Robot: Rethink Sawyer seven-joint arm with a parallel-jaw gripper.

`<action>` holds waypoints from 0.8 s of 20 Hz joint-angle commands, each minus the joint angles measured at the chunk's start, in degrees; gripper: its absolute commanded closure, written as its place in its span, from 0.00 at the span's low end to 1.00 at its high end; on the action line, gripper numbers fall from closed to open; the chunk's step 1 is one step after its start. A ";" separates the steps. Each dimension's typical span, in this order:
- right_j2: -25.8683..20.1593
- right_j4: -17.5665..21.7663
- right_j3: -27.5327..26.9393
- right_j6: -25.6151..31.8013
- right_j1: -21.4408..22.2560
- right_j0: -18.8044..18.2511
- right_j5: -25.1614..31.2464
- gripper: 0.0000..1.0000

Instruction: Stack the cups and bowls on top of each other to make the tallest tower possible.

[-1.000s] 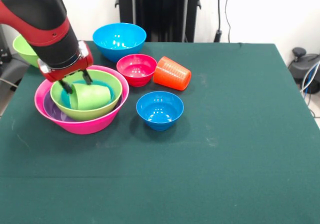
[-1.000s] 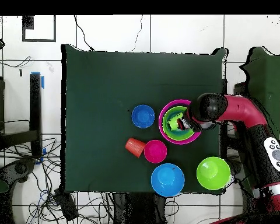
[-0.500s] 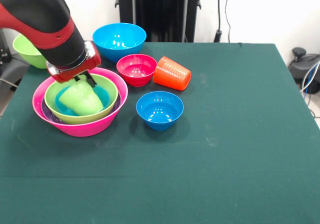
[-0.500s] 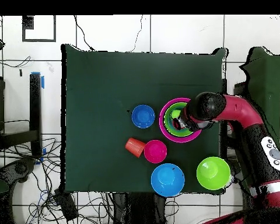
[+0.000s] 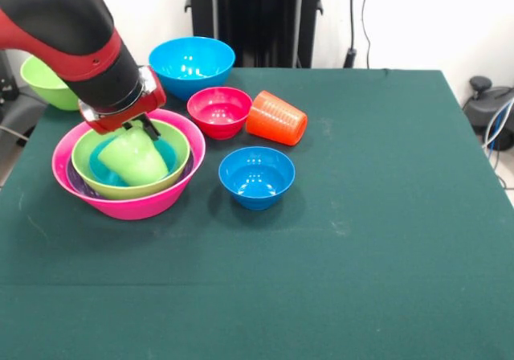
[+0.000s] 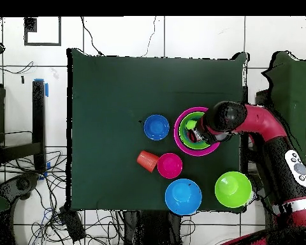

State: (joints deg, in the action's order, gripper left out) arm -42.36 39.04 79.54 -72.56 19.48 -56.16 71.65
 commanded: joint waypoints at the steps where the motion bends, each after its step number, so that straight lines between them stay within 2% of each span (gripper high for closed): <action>1: 1.60 0.75 6.62 4.75 0.12 2.00 -4.41 1.00; 5: 2.11 2.52 8.21 1.97 2.52 2.56 -7.86 1.00; 7: 1.57 2.08 11.29 -0.21 6.82 2.24 -9.14 1.00; 10: 1.65 1.50 13.56 -1.86 9.55 2.21 -10.45 1.00; 16: 3.07 2.53 16.36 -5.92 13.20 3.14 -16.35 1.00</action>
State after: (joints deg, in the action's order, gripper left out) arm -42.23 39.01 89.24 -72.56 28.38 -56.02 63.35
